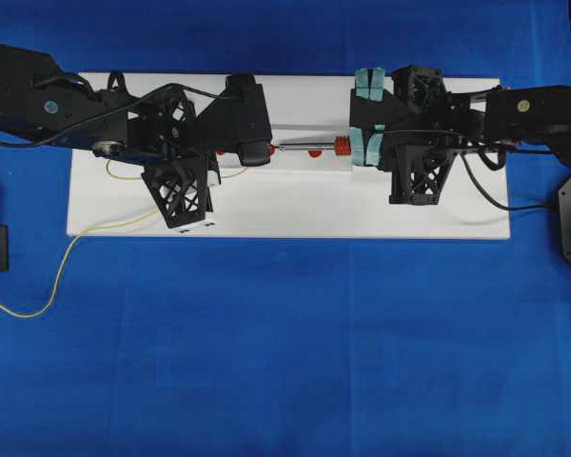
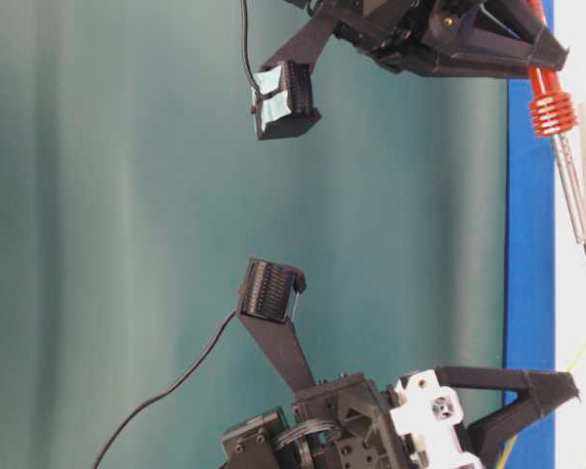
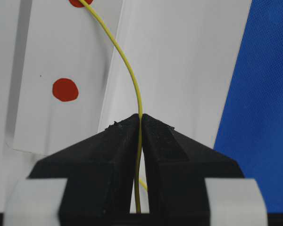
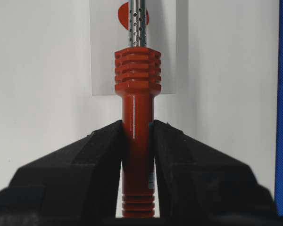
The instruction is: Touch the tip of the soldering iron to the tip of the solder at the mark.
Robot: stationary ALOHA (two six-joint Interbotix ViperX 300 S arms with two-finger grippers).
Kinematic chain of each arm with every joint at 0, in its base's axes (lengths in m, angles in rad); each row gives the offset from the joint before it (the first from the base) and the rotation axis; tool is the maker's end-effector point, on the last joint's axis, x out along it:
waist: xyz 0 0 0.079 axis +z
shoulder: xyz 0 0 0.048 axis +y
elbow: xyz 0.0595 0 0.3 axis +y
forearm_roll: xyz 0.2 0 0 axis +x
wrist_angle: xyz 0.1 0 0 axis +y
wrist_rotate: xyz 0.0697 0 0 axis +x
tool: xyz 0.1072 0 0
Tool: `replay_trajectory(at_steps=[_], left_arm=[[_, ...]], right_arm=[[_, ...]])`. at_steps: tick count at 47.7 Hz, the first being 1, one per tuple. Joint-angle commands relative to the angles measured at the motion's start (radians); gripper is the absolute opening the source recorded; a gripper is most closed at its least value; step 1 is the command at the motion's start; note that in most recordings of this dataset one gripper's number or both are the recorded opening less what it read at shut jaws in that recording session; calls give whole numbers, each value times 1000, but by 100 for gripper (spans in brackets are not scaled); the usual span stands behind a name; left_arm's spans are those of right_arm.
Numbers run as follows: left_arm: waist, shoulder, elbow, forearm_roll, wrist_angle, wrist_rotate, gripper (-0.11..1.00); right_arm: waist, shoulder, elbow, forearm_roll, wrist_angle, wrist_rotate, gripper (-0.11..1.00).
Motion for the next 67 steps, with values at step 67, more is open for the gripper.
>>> replay_trajectory(at_steps=[67], left_arm=[[-2, -49, -20, 3, 18, -5, 2]], right_arm=[[8, -8, -23, 0, -8, 0, 7]])
